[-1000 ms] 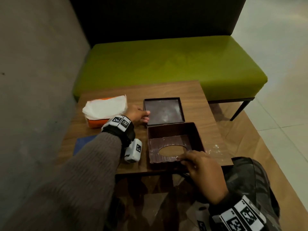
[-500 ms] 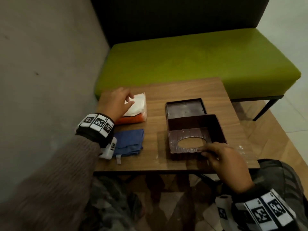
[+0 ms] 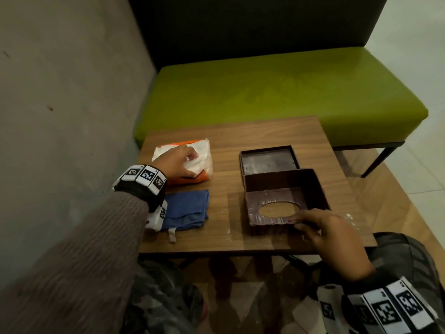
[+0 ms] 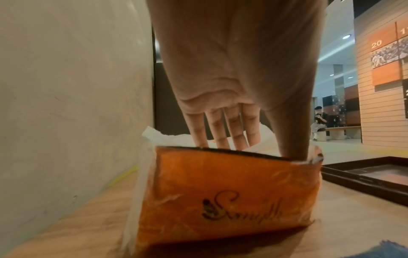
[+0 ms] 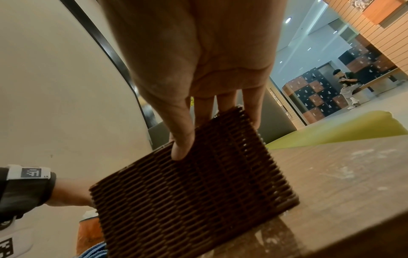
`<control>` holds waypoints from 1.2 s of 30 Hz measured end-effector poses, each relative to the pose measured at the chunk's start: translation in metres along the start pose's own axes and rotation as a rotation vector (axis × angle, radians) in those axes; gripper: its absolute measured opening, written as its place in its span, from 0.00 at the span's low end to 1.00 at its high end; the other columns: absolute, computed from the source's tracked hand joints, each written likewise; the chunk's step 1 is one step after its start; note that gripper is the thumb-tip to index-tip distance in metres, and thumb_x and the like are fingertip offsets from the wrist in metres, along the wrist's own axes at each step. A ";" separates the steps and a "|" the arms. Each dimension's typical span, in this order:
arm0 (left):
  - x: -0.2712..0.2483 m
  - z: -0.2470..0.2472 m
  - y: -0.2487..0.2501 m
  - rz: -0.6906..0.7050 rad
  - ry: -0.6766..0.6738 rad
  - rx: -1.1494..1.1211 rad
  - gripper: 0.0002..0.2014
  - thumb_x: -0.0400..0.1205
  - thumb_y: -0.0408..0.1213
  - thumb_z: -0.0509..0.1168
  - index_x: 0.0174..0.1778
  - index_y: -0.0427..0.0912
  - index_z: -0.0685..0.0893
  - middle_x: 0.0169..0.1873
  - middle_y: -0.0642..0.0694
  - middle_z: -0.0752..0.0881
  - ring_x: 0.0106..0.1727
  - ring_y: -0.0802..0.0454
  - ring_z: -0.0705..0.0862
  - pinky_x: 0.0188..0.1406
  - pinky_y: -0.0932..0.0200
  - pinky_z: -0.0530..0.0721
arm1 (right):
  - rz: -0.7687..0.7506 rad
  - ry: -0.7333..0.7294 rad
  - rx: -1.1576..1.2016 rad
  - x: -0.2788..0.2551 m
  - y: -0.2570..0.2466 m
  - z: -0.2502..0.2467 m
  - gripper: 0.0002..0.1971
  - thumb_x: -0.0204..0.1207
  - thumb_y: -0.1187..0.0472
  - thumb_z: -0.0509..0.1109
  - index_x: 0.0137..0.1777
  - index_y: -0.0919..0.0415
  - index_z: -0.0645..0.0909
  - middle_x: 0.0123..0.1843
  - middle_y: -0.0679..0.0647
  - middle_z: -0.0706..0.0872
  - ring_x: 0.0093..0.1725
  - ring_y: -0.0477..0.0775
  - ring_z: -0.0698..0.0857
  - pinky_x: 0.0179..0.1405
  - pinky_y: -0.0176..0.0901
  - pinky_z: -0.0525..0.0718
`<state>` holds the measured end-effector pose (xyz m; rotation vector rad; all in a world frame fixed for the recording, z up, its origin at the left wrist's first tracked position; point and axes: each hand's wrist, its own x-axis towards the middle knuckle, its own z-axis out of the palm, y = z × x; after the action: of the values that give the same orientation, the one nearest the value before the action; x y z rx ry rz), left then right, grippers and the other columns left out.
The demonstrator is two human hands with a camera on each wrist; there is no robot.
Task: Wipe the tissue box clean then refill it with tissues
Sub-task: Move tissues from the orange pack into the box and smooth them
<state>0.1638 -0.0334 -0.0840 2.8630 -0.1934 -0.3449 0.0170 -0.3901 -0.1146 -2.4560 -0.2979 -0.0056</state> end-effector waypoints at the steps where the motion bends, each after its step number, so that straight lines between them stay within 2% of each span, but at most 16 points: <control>1: 0.000 0.000 0.000 0.003 -0.004 0.003 0.27 0.69 0.37 0.77 0.63 0.42 0.78 0.58 0.47 0.80 0.60 0.49 0.78 0.50 0.64 0.69 | -0.005 -0.001 -0.006 0.000 0.000 0.000 0.09 0.73 0.62 0.74 0.49 0.46 0.87 0.42 0.42 0.86 0.42 0.45 0.81 0.40 0.42 0.80; 5: 0.007 0.003 0.000 -0.007 0.056 0.022 0.23 0.68 0.35 0.77 0.57 0.41 0.78 0.52 0.47 0.81 0.53 0.50 0.78 0.50 0.56 0.75 | -0.008 0.013 -0.018 -0.001 -0.001 -0.001 0.08 0.73 0.61 0.74 0.50 0.47 0.88 0.42 0.42 0.86 0.42 0.47 0.82 0.40 0.45 0.81; 9: 0.012 0.007 -0.003 0.004 0.099 0.064 0.17 0.71 0.35 0.75 0.51 0.37 0.78 0.51 0.40 0.82 0.51 0.44 0.79 0.44 0.59 0.69 | -0.002 0.010 -0.019 -0.001 -0.002 -0.001 0.07 0.73 0.60 0.74 0.50 0.49 0.88 0.43 0.43 0.87 0.43 0.47 0.82 0.41 0.46 0.82; 16: 0.008 0.005 -0.003 0.002 0.165 0.127 0.07 0.77 0.34 0.67 0.49 0.39 0.80 0.50 0.41 0.85 0.52 0.41 0.81 0.41 0.57 0.66 | -0.011 0.035 -0.044 -0.002 -0.002 0.001 0.07 0.73 0.60 0.74 0.49 0.49 0.88 0.41 0.43 0.87 0.41 0.48 0.82 0.38 0.48 0.82; 19: 0.006 0.006 -0.002 -0.020 0.222 0.132 0.04 0.75 0.36 0.66 0.43 0.43 0.77 0.45 0.39 0.85 0.49 0.38 0.82 0.38 0.55 0.68 | -0.015 0.030 -0.033 -0.002 -0.002 0.001 0.08 0.73 0.60 0.74 0.50 0.49 0.88 0.42 0.42 0.87 0.42 0.47 0.82 0.39 0.47 0.82; 21: 0.004 0.007 -0.002 -0.028 0.285 0.123 0.06 0.74 0.36 0.66 0.44 0.41 0.77 0.44 0.38 0.85 0.47 0.37 0.83 0.37 0.54 0.70 | -0.016 0.031 -0.036 -0.002 -0.003 0.002 0.08 0.73 0.61 0.74 0.50 0.49 0.88 0.42 0.43 0.87 0.41 0.47 0.81 0.39 0.45 0.81; 24: -0.001 0.004 -0.002 -0.008 0.425 0.104 0.11 0.74 0.33 0.66 0.52 0.37 0.81 0.45 0.34 0.85 0.47 0.35 0.83 0.37 0.51 0.72 | -0.019 0.032 -0.041 -0.002 -0.003 0.002 0.08 0.73 0.61 0.75 0.50 0.49 0.88 0.41 0.42 0.86 0.41 0.46 0.81 0.38 0.44 0.81; 27: -0.008 -0.007 -0.002 0.008 0.581 0.047 0.09 0.74 0.33 0.67 0.49 0.35 0.81 0.42 0.33 0.84 0.45 0.36 0.83 0.37 0.52 0.71 | -0.017 0.034 -0.044 -0.001 -0.004 0.002 0.08 0.73 0.61 0.75 0.49 0.49 0.88 0.42 0.43 0.87 0.42 0.47 0.82 0.39 0.44 0.81; 31: -0.024 -0.026 0.002 -0.121 0.804 -0.240 0.10 0.75 0.34 0.68 0.47 0.33 0.80 0.40 0.34 0.83 0.40 0.41 0.79 0.35 0.56 0.70 | -0.033 0.030 -0.047 -0.001 -0.008 0.000 0.08 0.73 0.63 0.75 0.49 0.50 0.87 0.42 0.43 0.86 0.42 0.46 0.80 0.39 0.31 0.72; 33: -0.035 -0.035 0.005 -0.143 0.911 -0.406 0.09 0.75 0.33 0.68 0.45 0.32 0.80 0.36 0.39 0.79 0.37 0.48 0.76 0.34 0.60 0.68 | -0.024 -0.005 -0.044 -0.001 -0.013 -0.002 0.11 0.74 0.61 0.74 0.54 0.48 0.85 0.46 0.44 0.85 0.47 0.48 0.82 0.47 0.36 0.76; 34: -0.041 -0.039 0.006 -0.148 0.955 -0.479 0.09 0.75 0.33 0.68 0.45 0.31 0.79 0.35 0.41 0.79 0.37 0.50 0.75 0.33 0.61 0.68 | -0.003 -0.043 -0.061 -0.001 -0.015 -0.004 0.14 0.74 0.59 0.74 0.59 0.46 0.83 0.50 0.43 0.85 0.52 0.49 0.82 0.58 0.44 0.77; 35: -0.047 -0.042 0.008 -0.156 0.981 -0.544 0.09 0.75 0.34 0.68 0.46 0.32 0.80 0.36 0.42 0.79 0.37 0.51 0.75 0.31 0.62 0.69 | 0.027 -0.090 -0.100 -0.002 -0.017 -0.006 0.17 0.75 0.55 0.73 0.64 0.44 0.79 0.56 0.42 0.83 0.59 0.48 0.81 0.70 0.53 0.71; 36: -0.053 -0.044 0.009 -0.164 0.994 -0.596 0.10 0.75 0.36 0.69 0.47 0.33 0.80 0.37 0.44 0.79 0.38 0.52 0.76 0.31 0.64 0.71 | 0.058 -0.127 -0.141 -0.002 -0.020 -0.008 0.21 0.75 0.51 0.72 0.68 0.42 0.75 0.61 0.41 0.81 0.64 0.47 0.78 0.77 0.60 0.60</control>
<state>0.1232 -0.0233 -0.0286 2.1342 0.2856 0.8436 0.0109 -0.3803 -0.0965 -2.6097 -0.2907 0.1598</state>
